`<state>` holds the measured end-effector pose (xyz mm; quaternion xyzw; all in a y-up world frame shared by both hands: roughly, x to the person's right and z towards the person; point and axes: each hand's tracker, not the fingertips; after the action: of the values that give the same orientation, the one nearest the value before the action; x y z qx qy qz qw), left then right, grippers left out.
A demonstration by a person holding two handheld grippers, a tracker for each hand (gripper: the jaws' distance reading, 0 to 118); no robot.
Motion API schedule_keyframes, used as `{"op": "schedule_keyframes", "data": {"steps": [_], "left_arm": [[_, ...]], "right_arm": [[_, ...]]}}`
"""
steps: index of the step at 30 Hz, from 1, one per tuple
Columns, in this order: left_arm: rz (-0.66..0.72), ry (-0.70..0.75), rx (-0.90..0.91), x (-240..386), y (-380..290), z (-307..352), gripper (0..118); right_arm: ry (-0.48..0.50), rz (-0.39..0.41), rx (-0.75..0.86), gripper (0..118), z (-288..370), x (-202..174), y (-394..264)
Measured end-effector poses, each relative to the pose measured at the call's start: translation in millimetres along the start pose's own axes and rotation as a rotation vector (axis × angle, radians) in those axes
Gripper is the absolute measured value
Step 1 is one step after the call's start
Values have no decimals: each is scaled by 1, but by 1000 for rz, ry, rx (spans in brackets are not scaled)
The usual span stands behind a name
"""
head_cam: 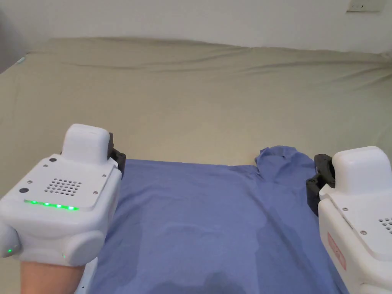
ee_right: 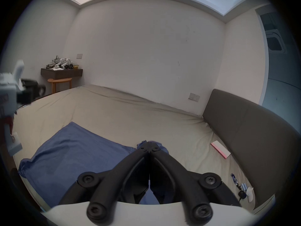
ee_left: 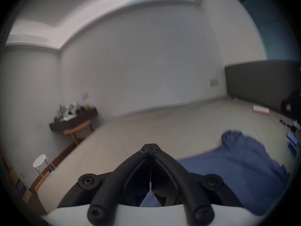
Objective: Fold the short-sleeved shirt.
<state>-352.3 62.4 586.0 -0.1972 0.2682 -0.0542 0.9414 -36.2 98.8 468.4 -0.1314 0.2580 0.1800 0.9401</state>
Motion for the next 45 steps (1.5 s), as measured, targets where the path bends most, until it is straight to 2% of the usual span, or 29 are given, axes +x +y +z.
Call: {"op": "schedule_keyframes", "data": {"steps": [4,7,8,10,11,13,15,17,18,20,21,22,23,24,25,26,27,29,33,34,35,36,37,40,43,44,45], "left_arm": [[-16,-42,-318,-13,-55,-94,0],[68,-36,-464,-32,-76,-159,0],[103,-11,-460,-40,-79,-180,8],[124,22,-493,-52,-77,-217,86],[115,24,-513,-56,-77,-236,115],[86,51,-479,-57,-71,-253,111],[76,51,-529,-56,-69,-279,112],[118,67,-544,-58,-69,-290,110],[144,71,-559,-59,-70,-297,99],[159,60,-579,-55,-74,-308,61],[151,51,-589,-54,-75,-306,49],[156,-24,-582,-47,-79,-303,40],[89,25,-534,-38,-76,-296,28],[35,12,-531,-30,-74,-294,20],[21,-56,-543,-30,-72,-289,20],[-2,-44,-547,-23,-73,-286,0],[-53,-21,-538,-22,-72,-281,0],[-11,-74,-531,-33,-67,-267,0],[21,-52,-403,-50,-47,-219,0],[37,-58,-386,-54,-41,-204,0],[44,-65,-357,-57,-36,-188,0],[48,-63,-334,-59,-32,-176,0],[28,-64,-321,-64,-28,-162,0],[-32,-61,-274,-63,-26,-129,0],[-70,-57,-269,-59,-31,-109,0],[-81,-57,-273,-58,-35,-105,0],[-92,-56,-278,-55,-38,-103,0]], "right_arm": [[-3,-30,-79,2,-30,17,-22],[-19,-45,-145,2,-53,33,-40],[-29,-47,-165,2,-60,39,-45],[-40,-44,-197,2,-72,49,-53],[-45,-44,-209,2,-76,51,-54],[-55,-44,-230,2,-85,58,-59],[-62,-45,-252,2,-92,63,-60],[-67,-46,-271,2,-100,68,-62],[-68,-44,-280,2,-104,69,-63],[-69,-38,-294,2,-110,70,-63],[-67,-35,-299,2,-113,71,-63],[-62,-30,-307,2,-117,71,-63],[-58,-27,-314,2,-121,72,-63],[-54,-26,-320,2,-126,72,-63],[-46,-25,-325,2,-131,73,-62],[-35,-28,-332,2,-138,75,-60],[-22,-33,-345,2,-146,78,-60],[-5,-45,-362,2,-161,84,-56],[5,-75,-409,5,-200,100,-55],[7,-93,-437,17,-214,105,-56],[12,-94,-481,41,-229,109,-60],[10,-90,-510,84,-243,112,-63],[29,-90,-560,102,-260,115,-69],[8,-75,-648,106,-302,119,-88],[-14,-123,-735,105,-327,118,-104],[-5,-119,-758,101,-331,116,-109],[7,-107,-776,89,-333,113,-112]]}}
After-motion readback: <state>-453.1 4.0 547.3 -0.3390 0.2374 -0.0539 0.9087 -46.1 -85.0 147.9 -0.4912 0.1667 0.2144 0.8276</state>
